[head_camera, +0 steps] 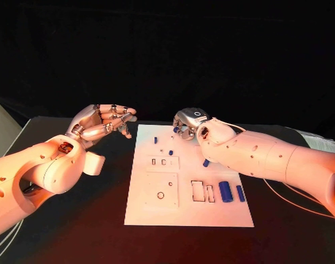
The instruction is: Assemble the parts on the task board
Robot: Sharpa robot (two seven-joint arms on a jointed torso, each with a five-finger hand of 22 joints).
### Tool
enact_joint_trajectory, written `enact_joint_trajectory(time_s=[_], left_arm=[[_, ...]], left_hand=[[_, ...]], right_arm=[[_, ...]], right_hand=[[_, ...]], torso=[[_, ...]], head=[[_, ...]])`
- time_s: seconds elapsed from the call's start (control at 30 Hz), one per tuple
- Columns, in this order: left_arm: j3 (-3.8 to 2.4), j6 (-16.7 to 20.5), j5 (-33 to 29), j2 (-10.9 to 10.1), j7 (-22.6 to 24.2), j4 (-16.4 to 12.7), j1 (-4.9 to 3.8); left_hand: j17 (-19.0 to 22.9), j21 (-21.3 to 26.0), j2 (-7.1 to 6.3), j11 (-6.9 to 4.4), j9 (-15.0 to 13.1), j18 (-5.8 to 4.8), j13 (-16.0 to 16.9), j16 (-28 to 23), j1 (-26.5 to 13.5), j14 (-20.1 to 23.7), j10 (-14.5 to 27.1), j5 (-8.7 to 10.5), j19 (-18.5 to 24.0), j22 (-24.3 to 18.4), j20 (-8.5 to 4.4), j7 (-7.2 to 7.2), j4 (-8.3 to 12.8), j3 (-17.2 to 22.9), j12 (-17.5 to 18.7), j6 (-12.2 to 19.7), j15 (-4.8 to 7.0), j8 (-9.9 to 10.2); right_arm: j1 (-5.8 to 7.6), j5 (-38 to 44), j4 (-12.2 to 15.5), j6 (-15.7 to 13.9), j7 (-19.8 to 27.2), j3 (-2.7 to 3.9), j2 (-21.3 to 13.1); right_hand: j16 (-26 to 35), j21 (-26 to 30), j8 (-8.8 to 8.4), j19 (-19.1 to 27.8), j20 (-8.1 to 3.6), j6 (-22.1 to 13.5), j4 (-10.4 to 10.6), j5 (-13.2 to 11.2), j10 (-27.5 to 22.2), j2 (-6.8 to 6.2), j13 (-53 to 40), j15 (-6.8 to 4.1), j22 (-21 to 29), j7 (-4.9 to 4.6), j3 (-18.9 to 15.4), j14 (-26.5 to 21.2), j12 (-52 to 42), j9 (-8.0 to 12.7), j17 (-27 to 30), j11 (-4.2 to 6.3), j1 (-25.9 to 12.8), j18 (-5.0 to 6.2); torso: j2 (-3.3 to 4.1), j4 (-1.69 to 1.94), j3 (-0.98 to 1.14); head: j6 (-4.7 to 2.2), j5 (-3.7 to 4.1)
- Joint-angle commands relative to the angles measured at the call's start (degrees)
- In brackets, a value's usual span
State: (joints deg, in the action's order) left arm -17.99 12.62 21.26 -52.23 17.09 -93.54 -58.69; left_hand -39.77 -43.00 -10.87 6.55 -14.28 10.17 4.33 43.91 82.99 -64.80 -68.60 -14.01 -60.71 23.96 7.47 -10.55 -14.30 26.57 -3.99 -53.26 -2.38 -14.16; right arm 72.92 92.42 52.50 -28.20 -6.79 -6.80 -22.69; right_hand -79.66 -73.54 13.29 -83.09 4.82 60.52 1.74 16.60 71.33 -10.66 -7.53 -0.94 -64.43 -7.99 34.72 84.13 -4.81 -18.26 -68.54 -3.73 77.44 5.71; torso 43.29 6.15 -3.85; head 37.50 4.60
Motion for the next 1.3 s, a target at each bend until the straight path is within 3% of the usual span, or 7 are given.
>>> enact_joint_trajectory(time_s=[0.03, 0.37, 0.87, 1.3], left_arm=[[-0.1, -0.99, 0.2, 0.11, 0.16, -0.17, -0.03], [-0.19, -1.13, 0.3, 0.19, 0.09, -0.09, -0.03], [-0.23, -1.32, 0.39, 0.23, -0.07, 0.01, -0.03], [-0.23, -1.49, 0.42, 0.25, -0.18, 0.08, -0.03]], left_hand=[[-0.01, -0.21, 0.01, 0.16, -0.06, 0.2, 0.02, 0.02, 0.78, 0.51, 0.35, 0.06, 0.25, 0.06, -0.03, -0.21, -0.06, 0.31, 0.18, 0.17, 0.03, 0.21], [-0.01, -0.21, 0.01, 0.16, -0.06, 0.2, 0.02, 0.02, 0.78, 0.51, 0.35, 0.06, 0.25, 0.06, -0.03, -0.21, -0.06, 0.31, 0.18, 0.17, 0.03, 0.21], [-0.01, -0.21, 0.01, 0.16, -0.06, 0.2, 0.02, 0.02, 0.78, 0.51, 0.35, 0.06, 0.25, 0.06, -0.03, -0.21, -0.06, 0.31, 0.18, 0.17, 0.03, 0.21], [0.01, -0.56, 0.0, 0.2, -0.14, 0.2, 0.03, 0.03, 0.75, 0.58, 0.39, 0.08, 0.53, 0.3, 0.02, -0.24, -0.03, 0.42, 0.15, 0.18, -0.02, 0.25]], right_arm=[[-0.06, 0.82, 0.07, 0.38, 0.11, -0.03, 0.19], [-0.05, 0.78, 0.42, -0.05, 0.47, -0.03, 0.4], [0.04, 0.73, -0.59, 1.6, -0.26, -0.02, 0.93], [0.08, 0.86, -0.97, 2.43, -0.68, -0.01, 1.08]], right_hand=[[-0.33, -0.14, 0.13, -0.01, -0.27, -0.11, 0.09, -0.27, -0.17, -0.36, -0.03, 0.01, 0.11, -0.08, 0.32, 2.25, 0.19, -0.02, 0.06, -0.27, -0.15, -0.86], [-0.3, -0.05, -0.02, 0.07, -0.19, -0.51, 0.17, -0.39, -0.45, -0.56, -0.04, 0.1, 0.19, -0.18, 0.35, 2.18, 0.39, -0.16, 0.2, -0.38, -0.43, -0.84], [0.15, 0.87, -1.89, 0.73, 0.89, -3.85, 0.79, -1.04, -5.13, -2.0, 1.3, 1.33, 1.16, -1.51, 1.7, 1.67, 1.3, -0.68, 1.82, -1.89, -1.65, -0.63], [0.21, 1.07, -2.09, 0.85, 1.04, -4.16, 0.85, -1.17, -5.76, -2.2, 1.51, 1.48, 1.39, -1.65, 1.81, 1.59, 1.28, -0.76, 2.02, -2.05, -1.75, -0.58]], torso=[[0.02, -0.06, -0.01], [0.05, -0.13, -0.05], [0.09, -0.08, -0.11], [0.2, -0.17, -0.1]], head=[[0.07, -0.03], [0.21, -0.18], [0.22, -0.27], [0.17, -0.38]])
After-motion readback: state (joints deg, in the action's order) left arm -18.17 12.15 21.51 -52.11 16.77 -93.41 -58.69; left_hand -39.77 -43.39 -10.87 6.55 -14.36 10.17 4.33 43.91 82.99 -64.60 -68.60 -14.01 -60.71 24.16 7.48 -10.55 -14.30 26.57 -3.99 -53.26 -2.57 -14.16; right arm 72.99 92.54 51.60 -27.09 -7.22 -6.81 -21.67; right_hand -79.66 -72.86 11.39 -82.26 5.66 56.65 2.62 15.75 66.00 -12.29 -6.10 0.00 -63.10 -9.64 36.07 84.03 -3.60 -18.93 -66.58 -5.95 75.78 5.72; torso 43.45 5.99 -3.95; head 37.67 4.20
